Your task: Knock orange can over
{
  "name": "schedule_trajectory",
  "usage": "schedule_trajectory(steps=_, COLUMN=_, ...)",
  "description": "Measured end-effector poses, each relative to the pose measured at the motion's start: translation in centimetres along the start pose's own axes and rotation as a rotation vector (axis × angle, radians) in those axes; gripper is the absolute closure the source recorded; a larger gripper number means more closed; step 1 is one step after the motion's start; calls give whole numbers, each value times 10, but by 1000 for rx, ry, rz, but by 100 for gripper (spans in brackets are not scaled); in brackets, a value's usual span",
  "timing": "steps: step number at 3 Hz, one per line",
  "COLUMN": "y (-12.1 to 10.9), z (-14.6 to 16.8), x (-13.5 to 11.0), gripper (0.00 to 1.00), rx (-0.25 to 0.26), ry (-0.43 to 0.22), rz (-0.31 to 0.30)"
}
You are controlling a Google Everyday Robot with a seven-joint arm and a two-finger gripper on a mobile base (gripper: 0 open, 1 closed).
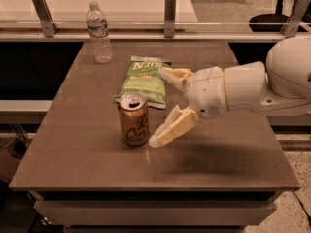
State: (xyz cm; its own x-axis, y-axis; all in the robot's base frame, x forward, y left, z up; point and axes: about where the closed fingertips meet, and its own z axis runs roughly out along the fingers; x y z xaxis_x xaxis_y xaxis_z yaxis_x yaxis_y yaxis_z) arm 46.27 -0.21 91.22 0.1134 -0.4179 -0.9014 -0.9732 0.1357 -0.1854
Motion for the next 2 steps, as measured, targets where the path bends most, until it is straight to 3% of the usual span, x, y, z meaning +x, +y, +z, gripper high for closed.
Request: schedule_trajectory(steps=2, y=-4, z=25, x=18, gripper=0, rx=-57, ry=-68, rz=40)
